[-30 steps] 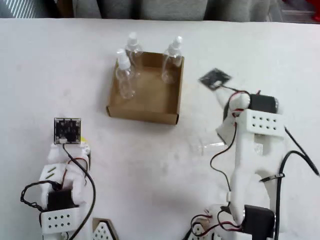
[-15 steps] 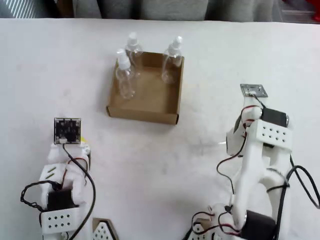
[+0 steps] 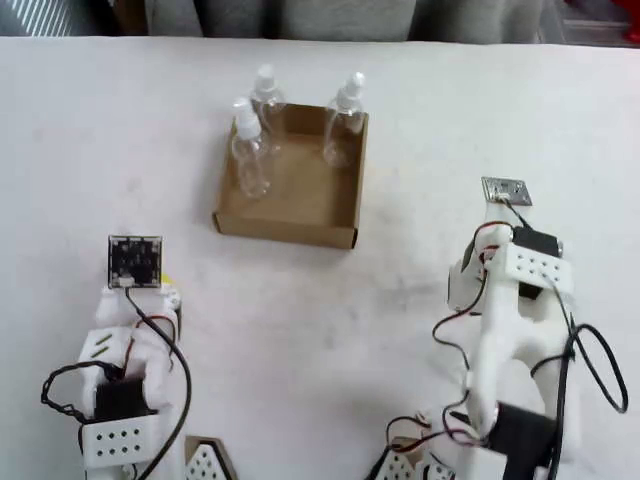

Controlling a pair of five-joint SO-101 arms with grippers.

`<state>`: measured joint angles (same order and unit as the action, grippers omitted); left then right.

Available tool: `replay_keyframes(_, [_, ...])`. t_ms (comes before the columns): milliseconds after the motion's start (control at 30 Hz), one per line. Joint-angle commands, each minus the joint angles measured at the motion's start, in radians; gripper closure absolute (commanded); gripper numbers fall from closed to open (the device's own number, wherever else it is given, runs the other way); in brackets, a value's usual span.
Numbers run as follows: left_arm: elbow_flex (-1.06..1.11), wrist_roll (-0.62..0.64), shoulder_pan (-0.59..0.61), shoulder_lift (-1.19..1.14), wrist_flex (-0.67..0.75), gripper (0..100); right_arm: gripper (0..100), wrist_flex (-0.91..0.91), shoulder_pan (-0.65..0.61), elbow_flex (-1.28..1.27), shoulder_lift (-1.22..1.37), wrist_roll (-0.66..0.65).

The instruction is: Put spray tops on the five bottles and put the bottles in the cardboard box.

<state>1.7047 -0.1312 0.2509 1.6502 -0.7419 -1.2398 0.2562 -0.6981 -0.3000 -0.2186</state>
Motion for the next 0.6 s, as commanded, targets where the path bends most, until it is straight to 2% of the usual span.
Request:
replay_keyframes(0, [-0.006, -0.008, -0.007, 0.007, 0.011, 98, 97.9, 0.087, 0.038, 0.012, 0.094, 0.020])
replay_keyframes(233, [-0.006, -0.008, -0.008, 0.007, 0.011, 98, 97.9, 0.122, 0.124, 0.046, 0.147, -0.021])
replay_keyframes(433, [-0.006, -0.008, -0.008, 0.007, 0.011, 98, 97.9, 0.249, 0.120, 0.064, 0.220, -0.012])
replay_keyframes(567, [-0.006, -0.008, -0.008, 0.007, 0.011, 98, 97.9, 0.254, 0.122, 0.176, 0.302, 0.021])
